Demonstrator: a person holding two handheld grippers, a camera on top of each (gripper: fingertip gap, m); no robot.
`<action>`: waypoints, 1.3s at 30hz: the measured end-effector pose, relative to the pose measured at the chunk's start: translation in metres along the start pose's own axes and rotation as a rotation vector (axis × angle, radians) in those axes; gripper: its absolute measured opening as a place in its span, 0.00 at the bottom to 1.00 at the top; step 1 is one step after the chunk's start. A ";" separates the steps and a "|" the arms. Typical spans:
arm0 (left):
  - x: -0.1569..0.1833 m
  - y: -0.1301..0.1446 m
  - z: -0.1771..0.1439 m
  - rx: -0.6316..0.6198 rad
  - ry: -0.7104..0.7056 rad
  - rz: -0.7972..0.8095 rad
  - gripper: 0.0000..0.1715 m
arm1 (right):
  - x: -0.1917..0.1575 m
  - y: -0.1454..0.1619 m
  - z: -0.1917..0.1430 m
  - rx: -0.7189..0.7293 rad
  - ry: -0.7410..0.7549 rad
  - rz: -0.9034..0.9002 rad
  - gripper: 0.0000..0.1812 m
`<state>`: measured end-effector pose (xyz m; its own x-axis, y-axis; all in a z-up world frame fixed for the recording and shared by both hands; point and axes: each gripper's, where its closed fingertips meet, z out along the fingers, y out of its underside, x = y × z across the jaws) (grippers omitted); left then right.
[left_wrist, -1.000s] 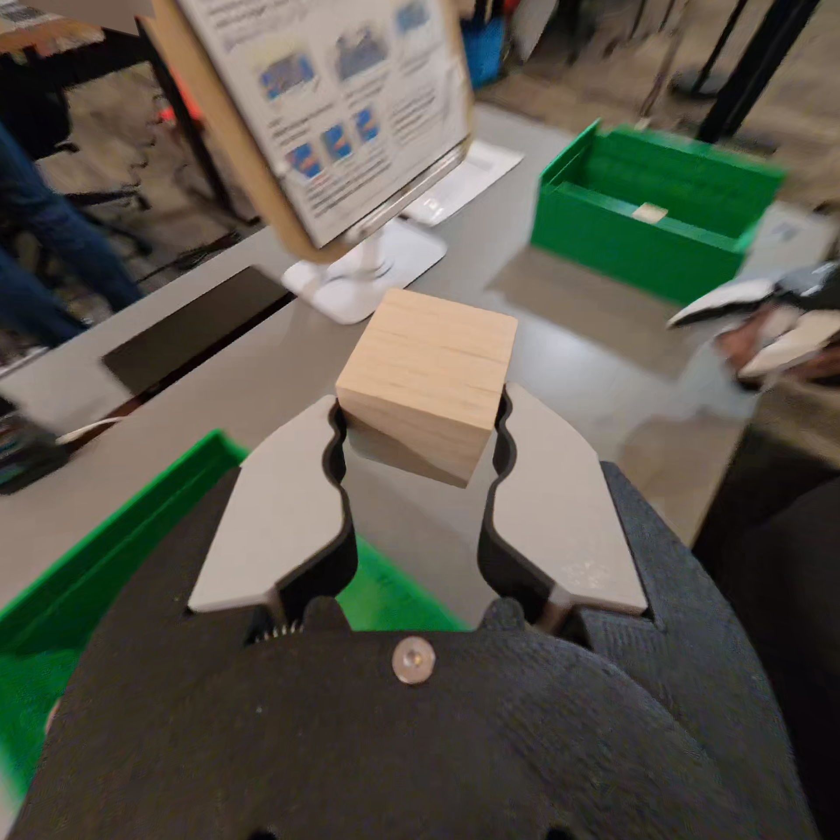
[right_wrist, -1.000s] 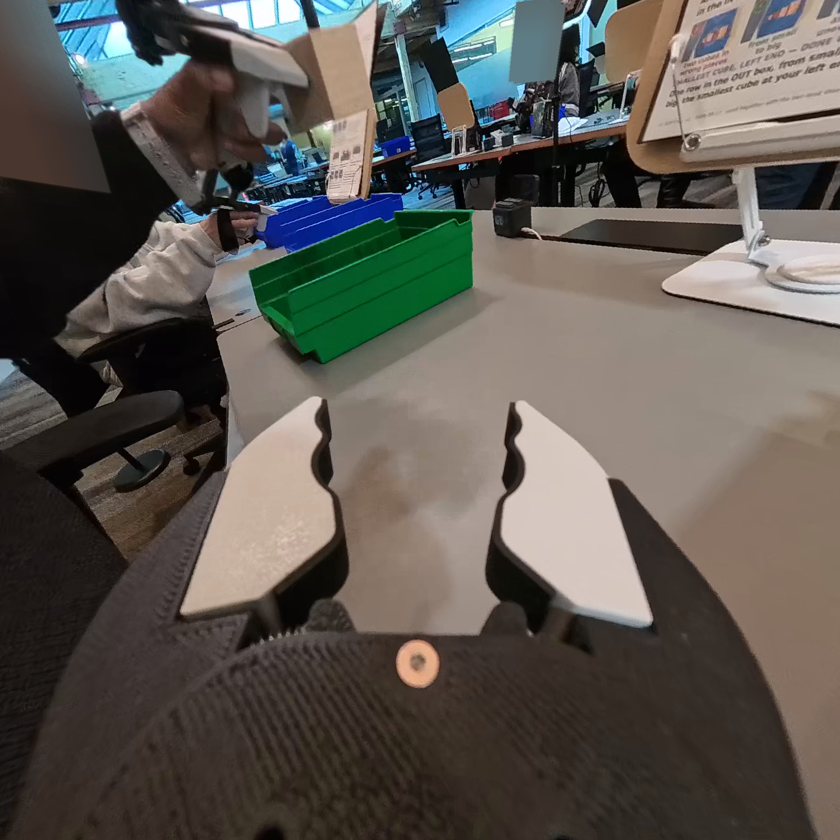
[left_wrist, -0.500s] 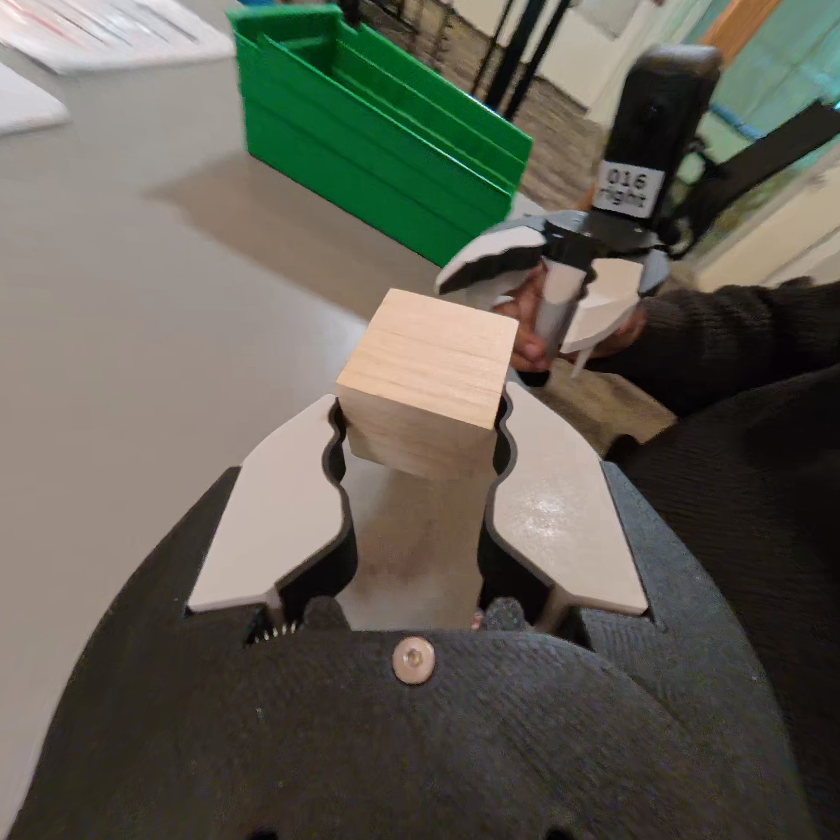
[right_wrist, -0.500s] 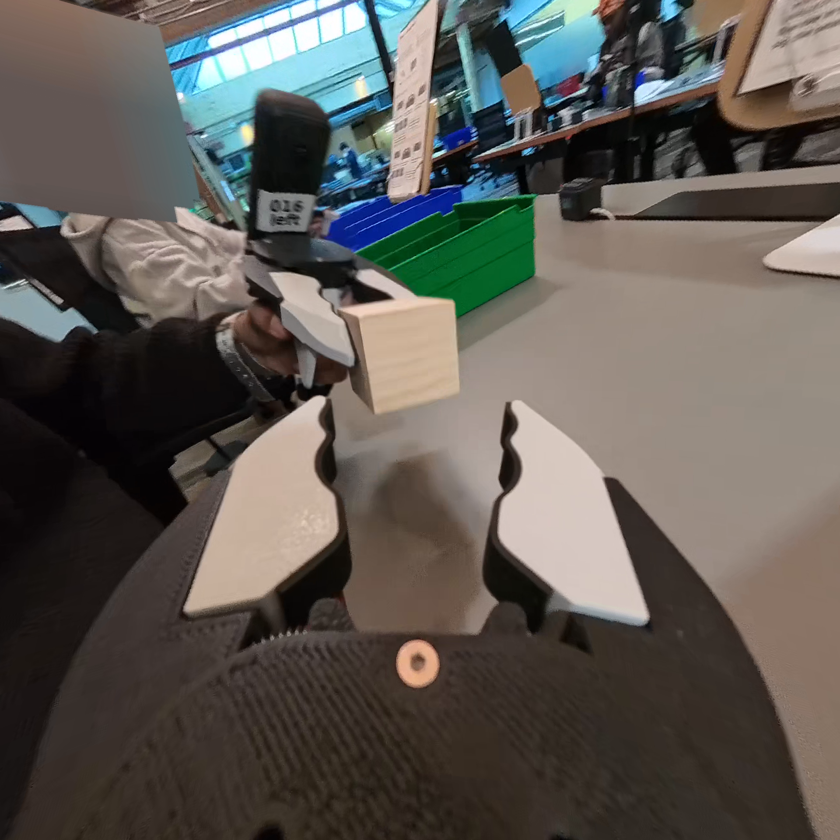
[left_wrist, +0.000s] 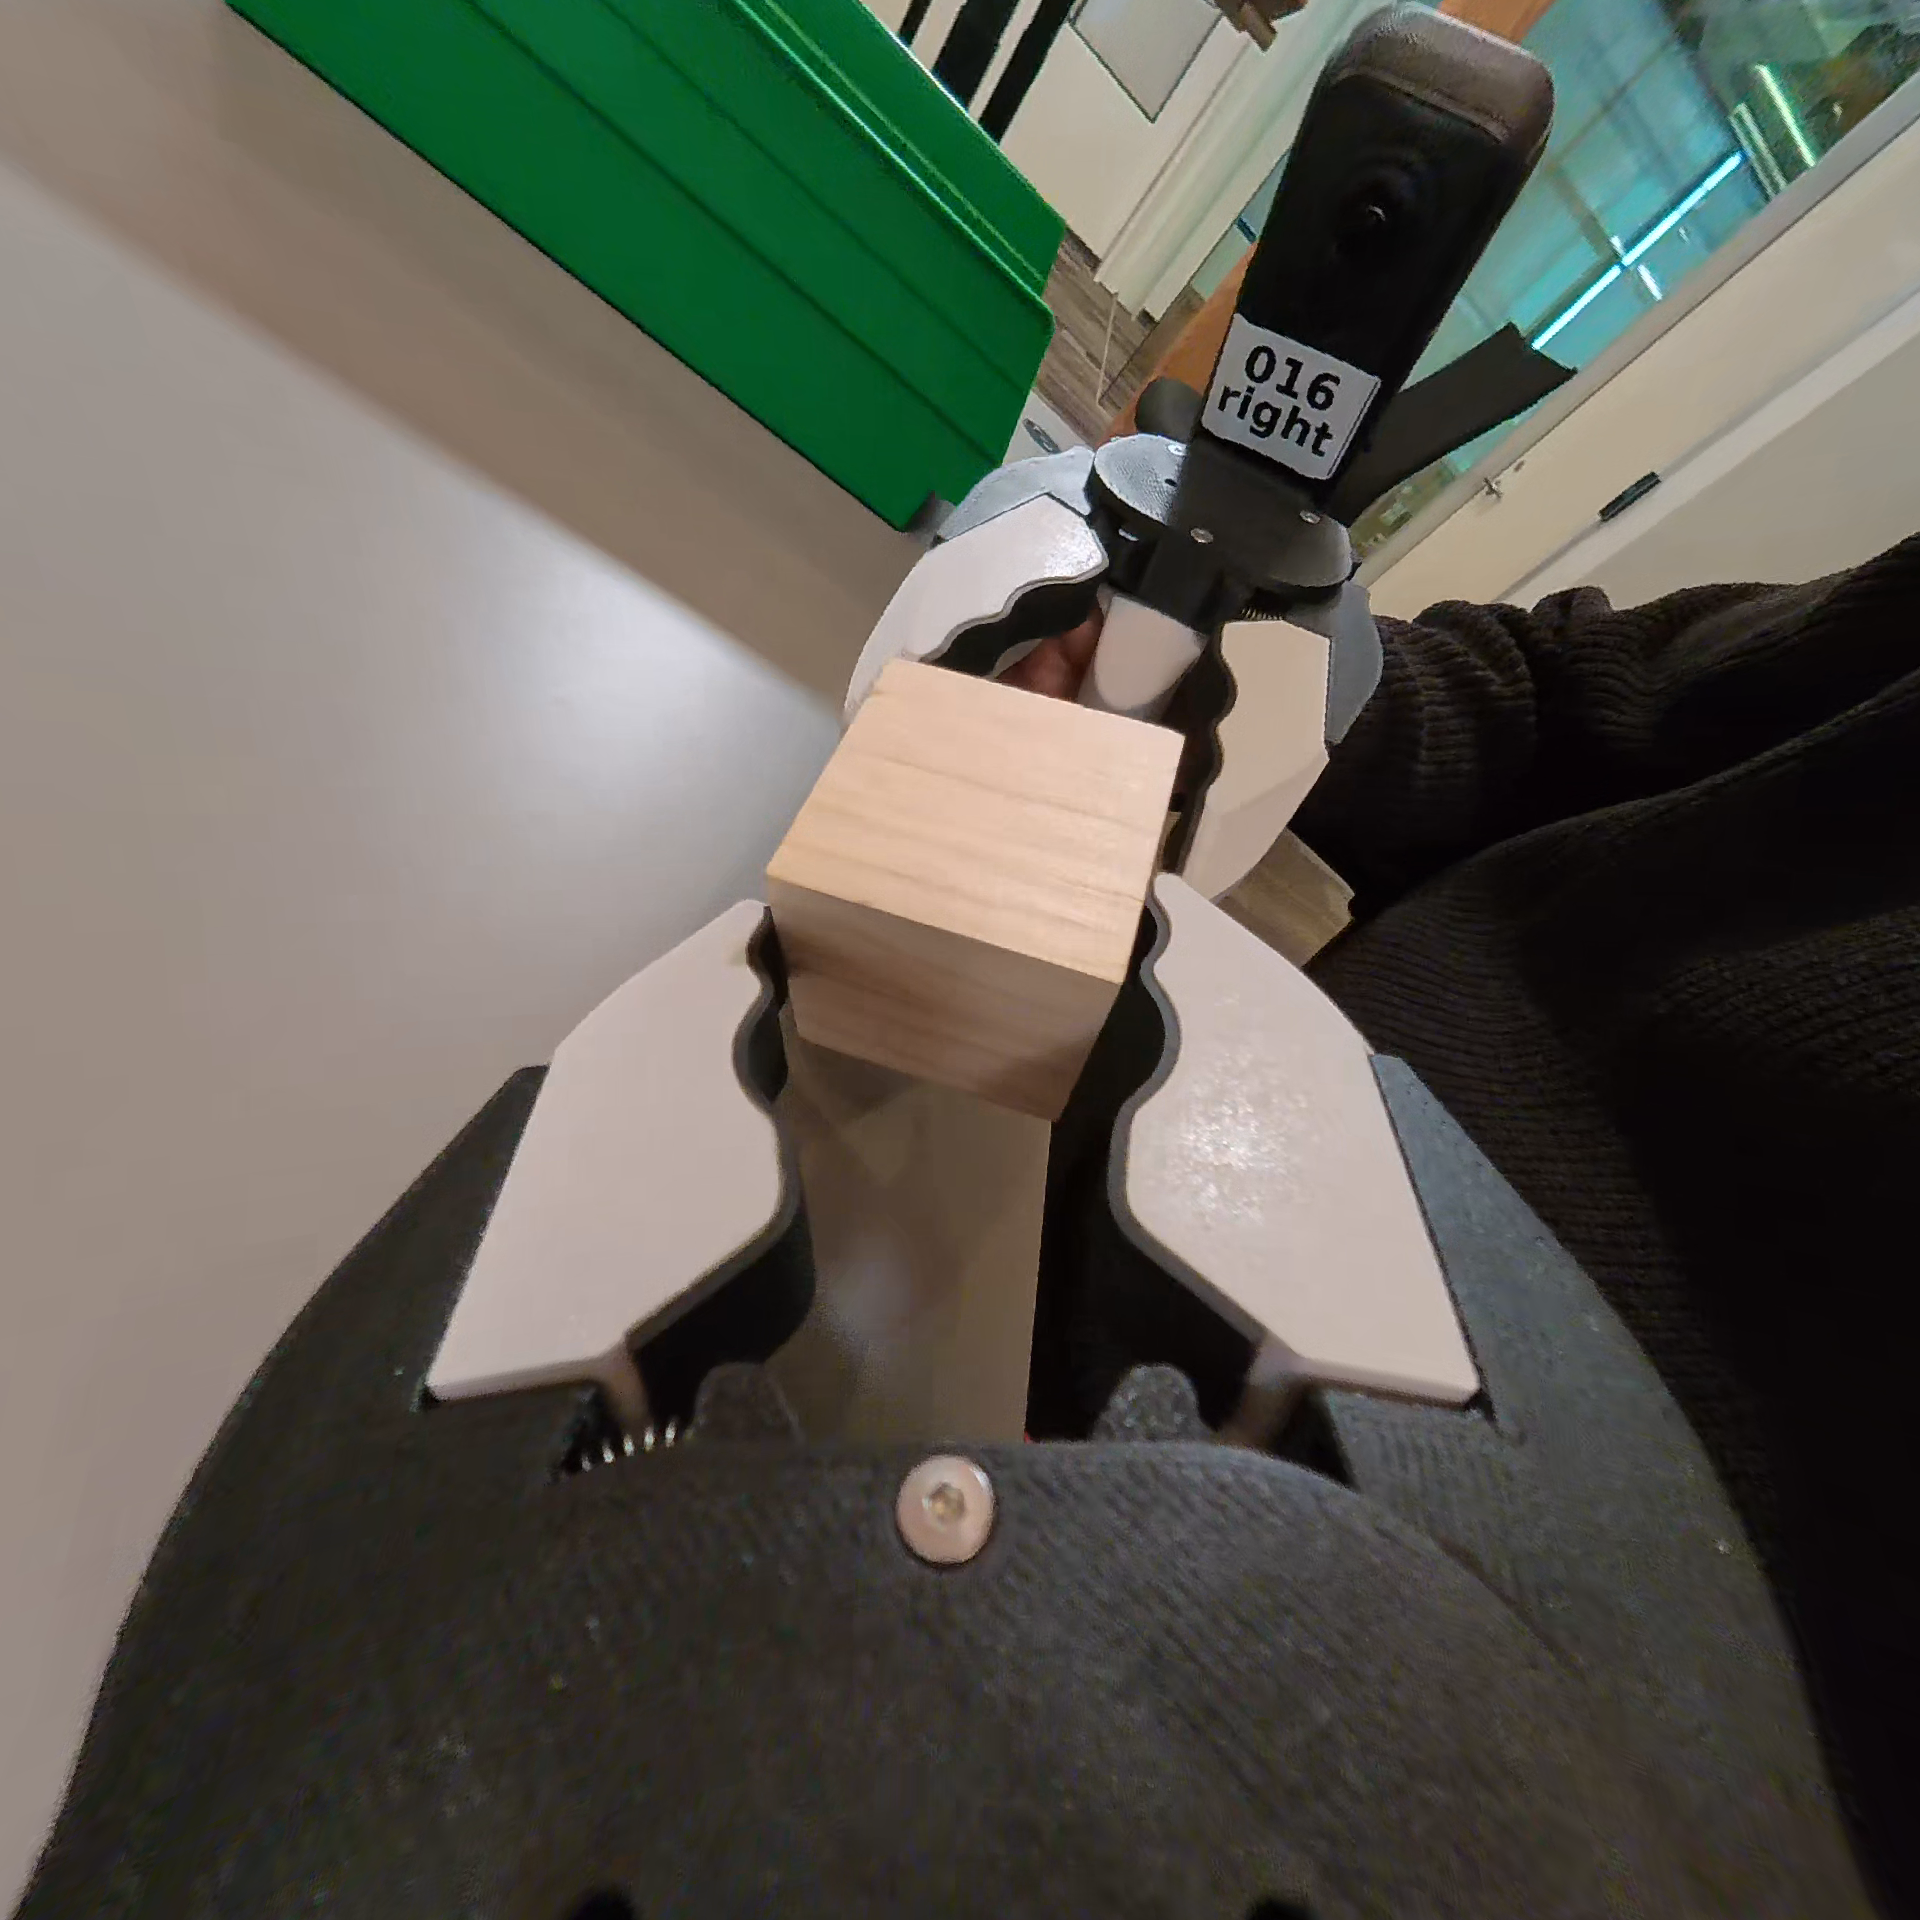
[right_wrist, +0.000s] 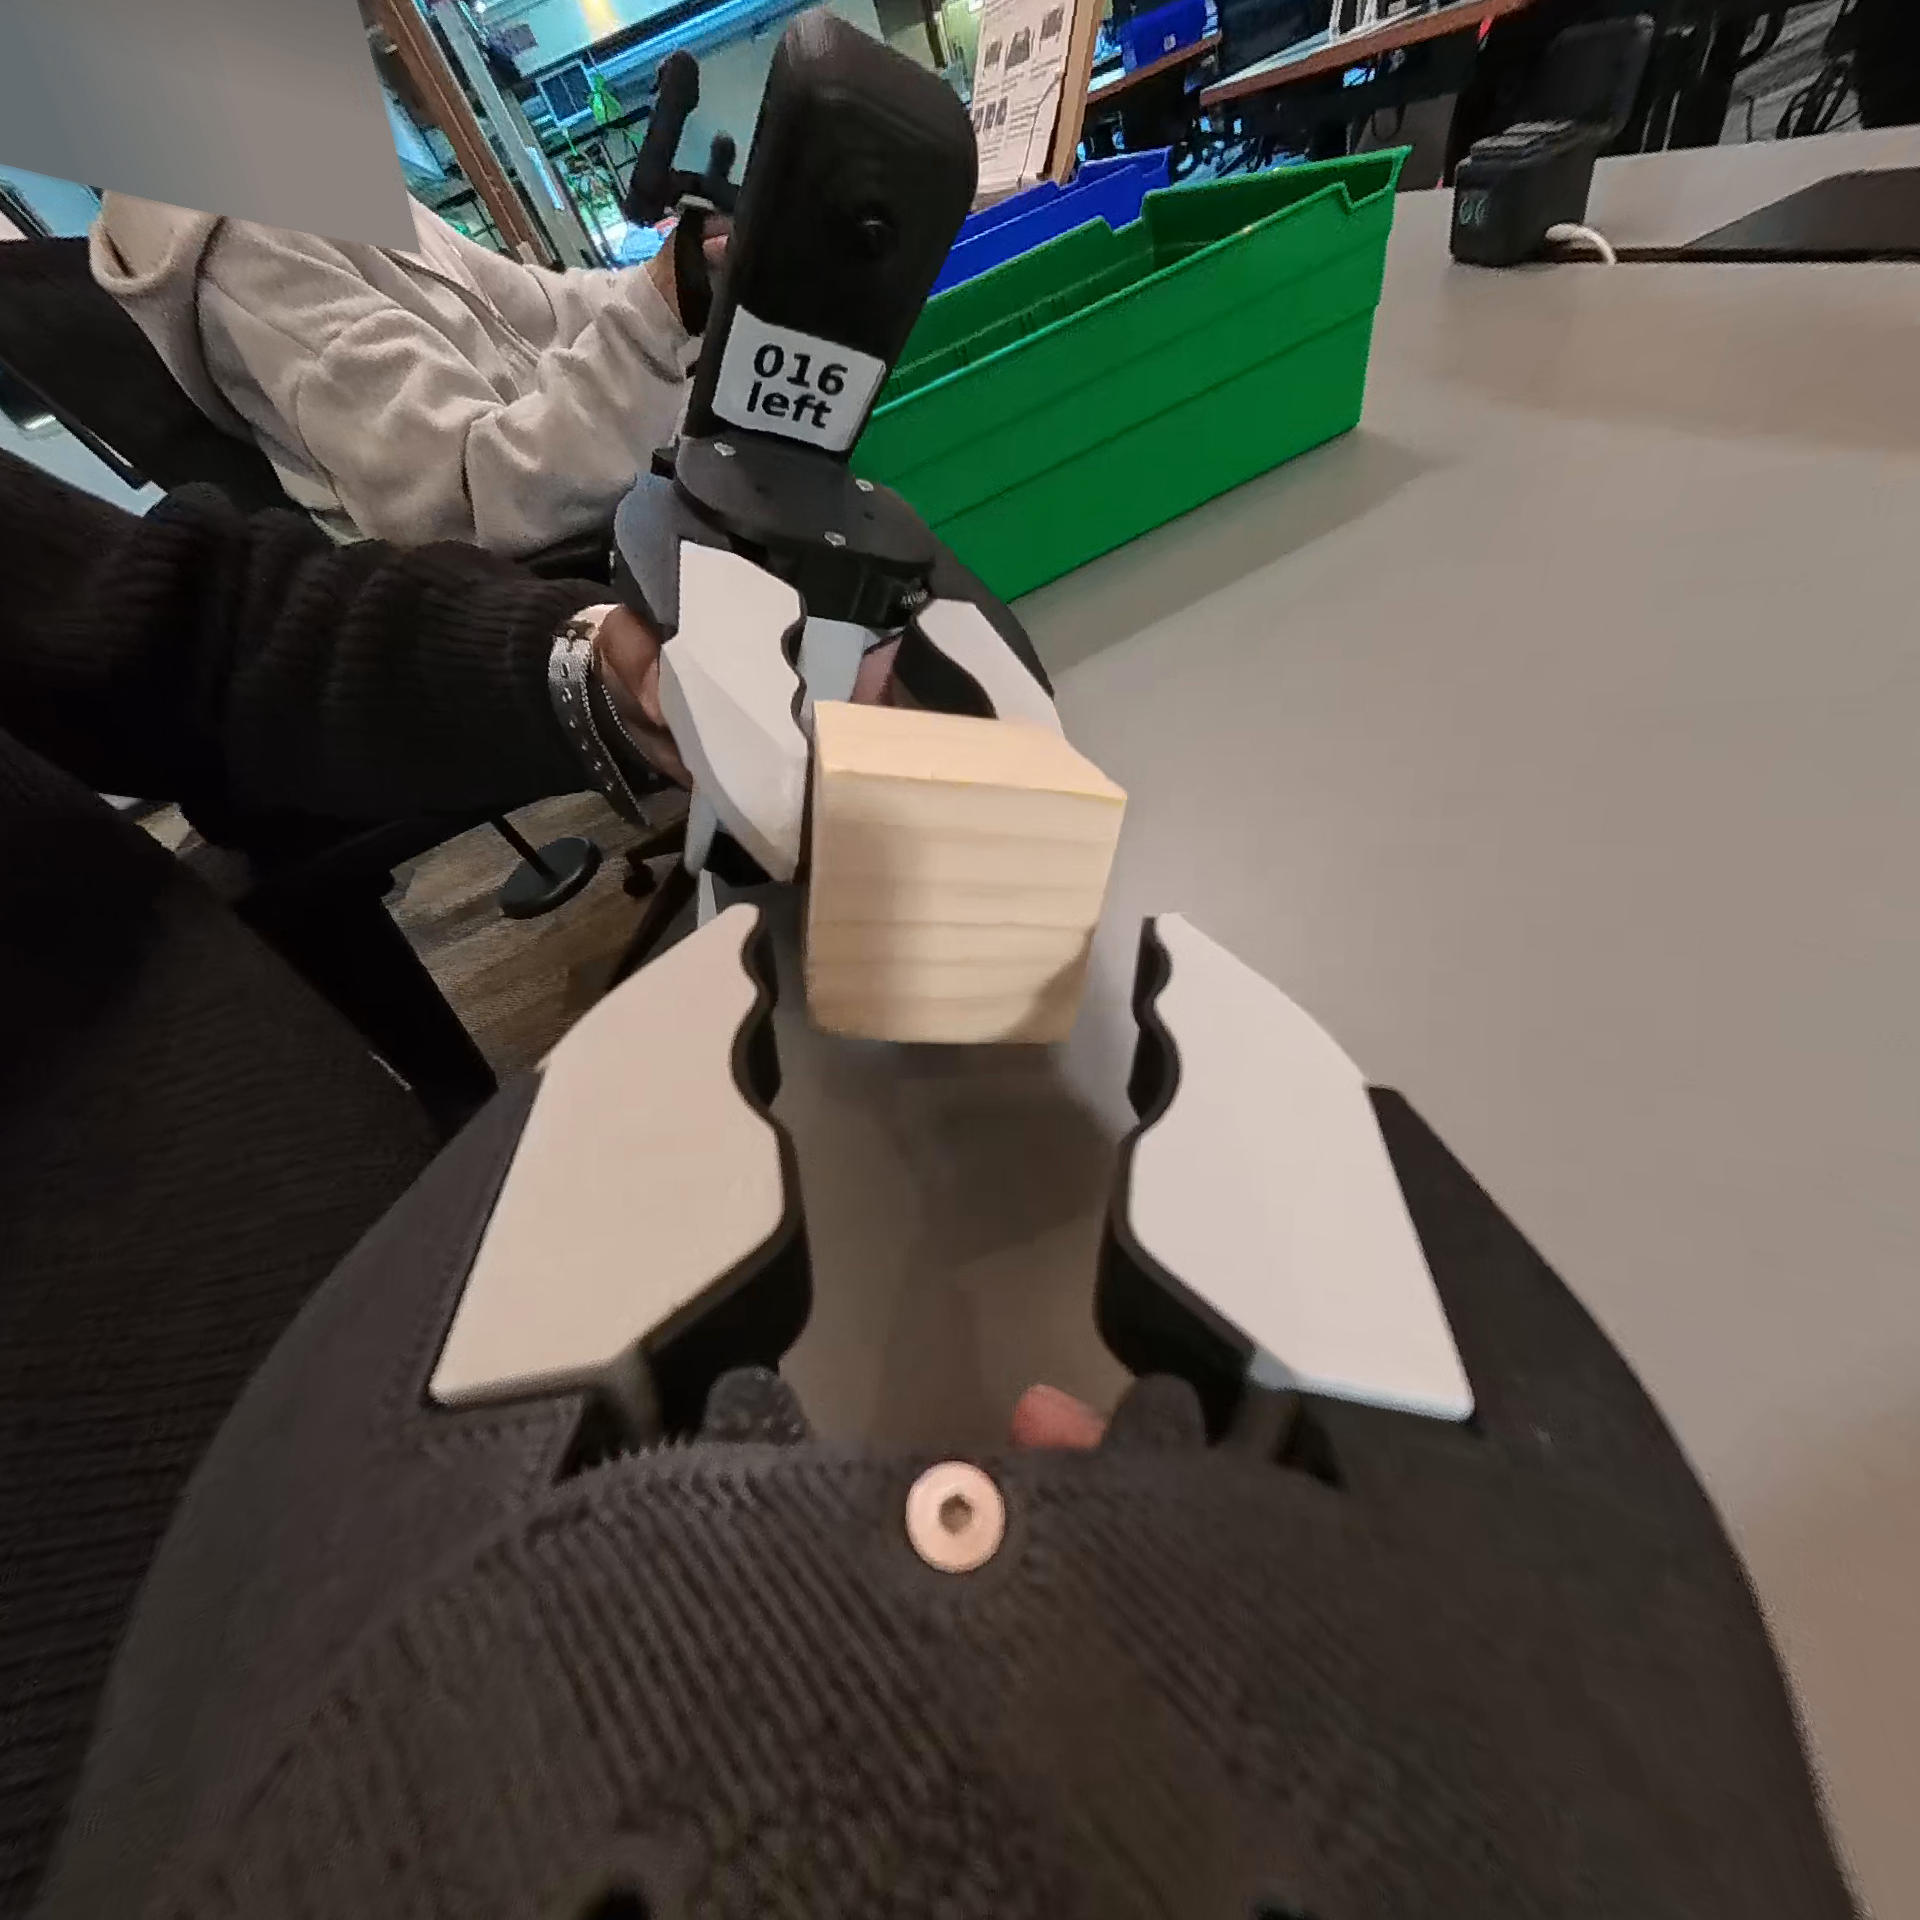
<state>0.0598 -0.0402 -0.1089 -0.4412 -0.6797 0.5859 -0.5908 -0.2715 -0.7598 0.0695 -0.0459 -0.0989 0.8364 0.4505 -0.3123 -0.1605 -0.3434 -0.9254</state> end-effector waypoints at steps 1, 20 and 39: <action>0.001 0.001 0.001 -0.005 0.007 -0.003 0.38 | -0.001 0.000 0.001 -0.001 -0.008 0.009 0.35; 0.004 -0.002 0.000 0.032 0.042 0.011 0.37 | -0.003 0.000 -0.003 -0.007 -0.089 0.093 0.29; 0.008 0.000 0.001 0.025 0.063 0.037 0.40 | -0.002 -0.003 -0.007 -0.007 -0.119 0.142 0.29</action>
<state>0.0573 -0.0467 -0.1044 -0.5051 -0.6454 0.5730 -0.5561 -0.2644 -0.7879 0.0724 -0.0515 -0.0943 0.7372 0.4913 -0.4638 -0.2687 -0.4166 -0.8685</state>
